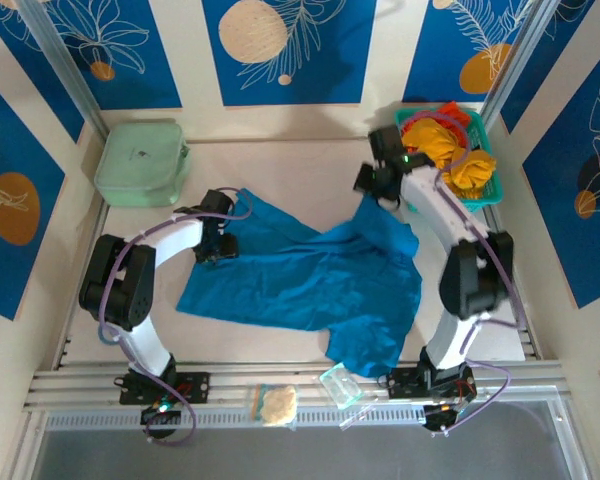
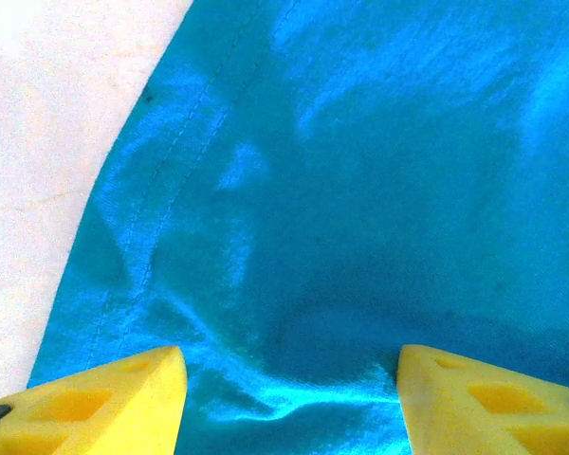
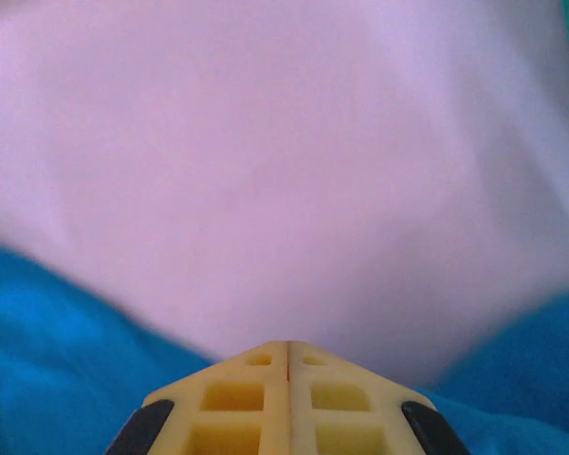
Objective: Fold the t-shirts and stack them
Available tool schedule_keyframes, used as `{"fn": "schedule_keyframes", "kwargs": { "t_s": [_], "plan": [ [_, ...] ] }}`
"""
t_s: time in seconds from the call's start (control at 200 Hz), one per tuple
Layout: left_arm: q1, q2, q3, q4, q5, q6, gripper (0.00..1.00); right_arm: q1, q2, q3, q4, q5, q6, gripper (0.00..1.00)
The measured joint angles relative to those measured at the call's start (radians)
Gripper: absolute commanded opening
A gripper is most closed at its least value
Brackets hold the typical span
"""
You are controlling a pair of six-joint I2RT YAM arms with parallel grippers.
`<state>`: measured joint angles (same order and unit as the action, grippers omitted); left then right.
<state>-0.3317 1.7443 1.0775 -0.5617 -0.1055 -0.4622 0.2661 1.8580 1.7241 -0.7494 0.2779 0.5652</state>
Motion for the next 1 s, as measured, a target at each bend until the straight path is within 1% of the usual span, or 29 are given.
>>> {"fn": "schedule_keyframes", "kwargs": {
  "t_s": [0.105,0.14,0.215,0.24,0.26,0.29,0.345,0.39,0.425,0.545,0.61,0.73,0.856,0.926,1.001],
  "plan": [
    [0.0,0.0,0.0,0.0,0.0,0.0,0.61,-0.023,0.278,0.412,-0.013,0.016,-0.108,0.0],
    [0.0,0.0,0.0,0.0,0.0,0.0,0.61,-0.028,0.378,0.561,-0.029,0.03,-0.137,0.09],
    [0.0,0.0,0.0,-0.002,0.0,-0.002,0.61,-0.034,0.594,0.883,-0.082,0.053,-0.182,0.35],
    [0.0,0.0,0.0,-0.003,0.0,-0.002,0.61,-0.034,0.653,0.97,-0.103,0.059,-0.19,0.41],
    [0.0,0.0,0.0,-0.004,0.0,-0.002,0.61,-0.035,0.692,1.024,-0.119,0.062,-0.188,0.43],
    [0.0,0.0,0.0,-0.005,-0.001,-0.002,0.61,-0.035,0.743,1.092,-0.145,0.066,-0.195,0.44],
    [0.0,0.0,0.0,-0.007,-0.005,-0.003,0.61,-0.035,0.778,1.113,-0.185,0.068,-0.203,0.44],
    [0.0,0.0,0.0,-0.011,-0.01,-0.003,0.61,-0.034,0.773,1.065,-0.201,0.067,-0.2,0.44],
    [0.0,0.0,0.0,-0.019,-0.018,-0.006,0.61,-0.033,0.745,0.986,-0.194,0.066,-0.199,0.44],
    [0.0,0.0,0.0,-0.049,-0.053,-0.027,0.61,-0.024,0.567,0.576,-0.113,0.057,-0.198,0.44],
    [0.0,0.001,0.0,-0.064,-0.079,-0.045,0.6,-0.014,0.472,0.409,-0.084,0.053,-0.19,0.4],
    [0.0,0.018,-0.007,-0.074,-0.114,-0.085,0.59,0.001,0.297,0.185,-0.031,0.042,-0.15,0.36],
    [-0.001,0.023,-0.019,-0.068,-0.128,-0.125,0.59,0.016,0.116,-0.061,0.042,0.0,-0.081,0.33],
    [0.0,0.017,-0.027,-0.063,-0.133,-0.143,0.59,0.027,0.06,-0.185,0.079,-0.029,-0.039,0.32],
    [0.0,0.007,-0.038,-0.062,-0.143,-0.159,0.59,0.043,0.043,-0.296,0.105,-0.05,0.004,0.32]
  ]
}}
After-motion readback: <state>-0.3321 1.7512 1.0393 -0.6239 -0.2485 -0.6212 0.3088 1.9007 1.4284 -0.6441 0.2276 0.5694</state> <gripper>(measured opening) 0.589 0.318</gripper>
